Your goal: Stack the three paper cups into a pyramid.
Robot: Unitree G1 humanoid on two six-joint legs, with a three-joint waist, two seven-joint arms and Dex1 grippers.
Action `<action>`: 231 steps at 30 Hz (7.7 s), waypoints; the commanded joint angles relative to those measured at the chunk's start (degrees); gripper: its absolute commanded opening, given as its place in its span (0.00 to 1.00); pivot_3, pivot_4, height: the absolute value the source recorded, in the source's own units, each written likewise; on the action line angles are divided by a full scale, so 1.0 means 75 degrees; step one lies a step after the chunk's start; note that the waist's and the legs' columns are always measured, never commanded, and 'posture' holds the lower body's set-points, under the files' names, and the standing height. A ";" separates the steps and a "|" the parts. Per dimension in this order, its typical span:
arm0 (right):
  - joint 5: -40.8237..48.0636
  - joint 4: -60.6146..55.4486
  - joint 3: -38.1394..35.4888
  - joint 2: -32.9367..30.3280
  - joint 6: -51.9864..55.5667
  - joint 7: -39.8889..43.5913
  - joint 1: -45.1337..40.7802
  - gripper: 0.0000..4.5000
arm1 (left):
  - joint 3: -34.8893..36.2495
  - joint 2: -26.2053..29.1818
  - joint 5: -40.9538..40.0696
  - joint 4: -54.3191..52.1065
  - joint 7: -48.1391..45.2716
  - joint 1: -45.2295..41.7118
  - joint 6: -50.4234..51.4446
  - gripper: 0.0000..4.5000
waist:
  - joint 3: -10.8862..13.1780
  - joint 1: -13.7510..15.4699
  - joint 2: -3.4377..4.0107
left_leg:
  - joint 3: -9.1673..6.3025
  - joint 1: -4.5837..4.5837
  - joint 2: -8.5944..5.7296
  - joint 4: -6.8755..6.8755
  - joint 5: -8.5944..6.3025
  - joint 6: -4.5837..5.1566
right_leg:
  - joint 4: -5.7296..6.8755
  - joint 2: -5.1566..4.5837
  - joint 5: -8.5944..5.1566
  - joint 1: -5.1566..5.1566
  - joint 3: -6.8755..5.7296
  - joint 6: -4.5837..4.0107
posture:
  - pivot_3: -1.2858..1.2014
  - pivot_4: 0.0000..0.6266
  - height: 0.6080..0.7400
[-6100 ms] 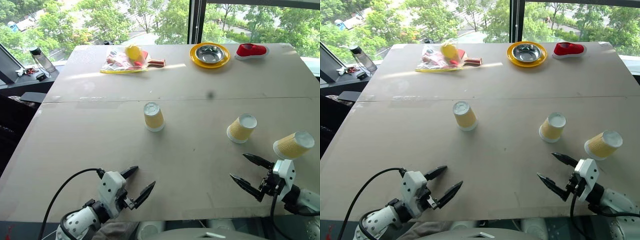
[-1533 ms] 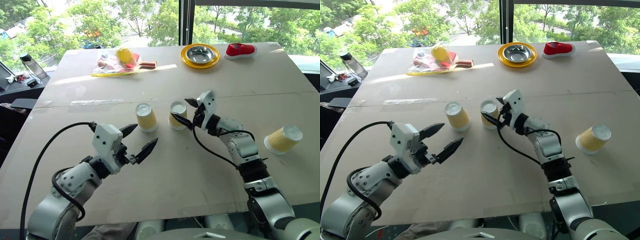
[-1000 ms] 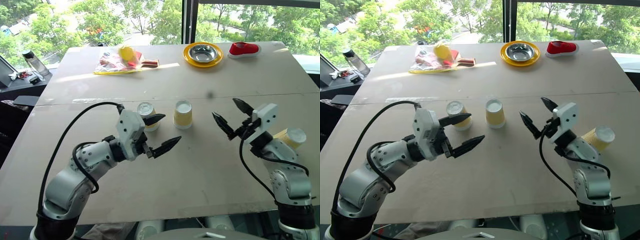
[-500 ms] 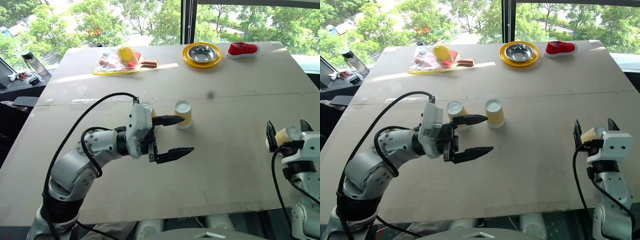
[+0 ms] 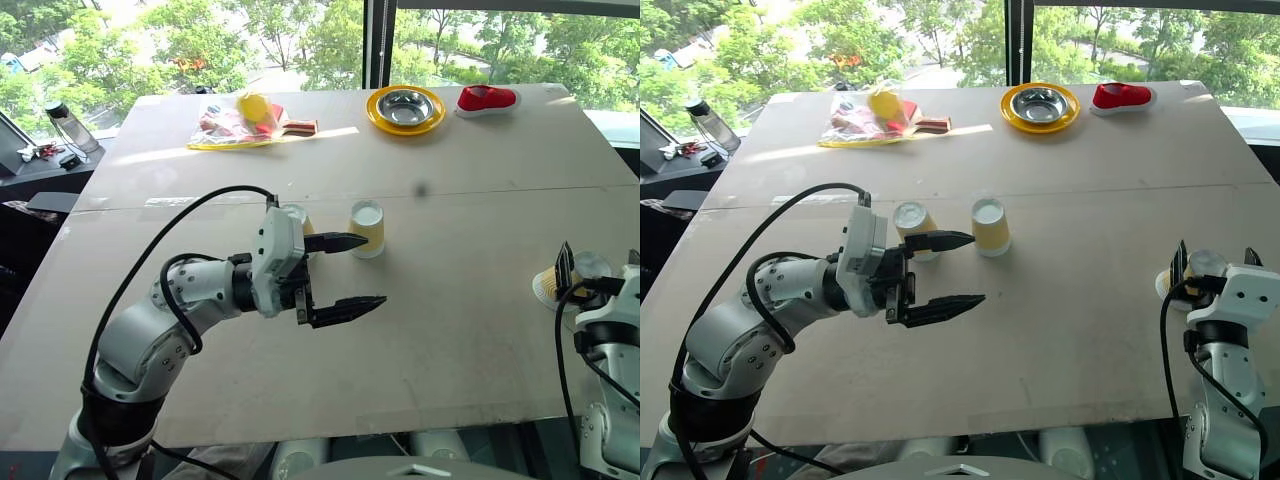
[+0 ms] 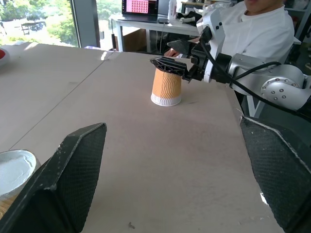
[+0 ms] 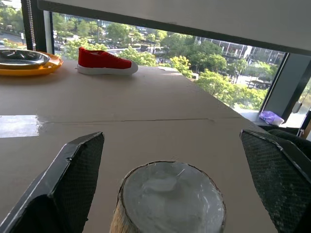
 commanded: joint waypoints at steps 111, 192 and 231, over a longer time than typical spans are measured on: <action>0.3475 -0.1190 0.2494 -0.2835 0.1027 0.6403 -0.0418 0.99 | 0.0712 -0.3136 0.4064 0.3428 0.3793 0.1192 -0.4512 1.00 | -0.0012 0.0032 -0.0018 | -0.0047 0.0002 -0.0009 0.0066 -0.0004 0.0006 | 0.0000 -0.0002 0.0003 0.0052 -0.0048 0.0003 | 0.52 0.24 1.00; 0.3845 -0.1844 0.1716 -0.2353 0.0880 0.4460 0.0021 1.00 | -0.0221 -0.2988 0.2786 0.5747 -0.0148 -0.4021 -0.2977 0.98 | -0.0001 0.0018 -0.0028 | -0.0059 -0.0009 -0.0012 0.0078 -0.0002 0.0004 | 0.0002 0.0002 0.0006 0.0052 -0.0059 0.0010 | 0.52 0.24 1.00; 0.2845 0.1788 0.1807 -0.2927 -0.0429 0.7286 0.0053 1.00 | 0.0535 -0.1530 0.3735 0.1461 0.2034 0.4147 -0.3024 0.98 | 0.0013 0.0148 -0.0023 | -0.0026 0.0100 0.0007 0.0052 -0.0006 0.0007 | -0.0013 -0.0026 0.0002 0.0146 -0.0019 -0.0002 | 0.52 0.24 1.00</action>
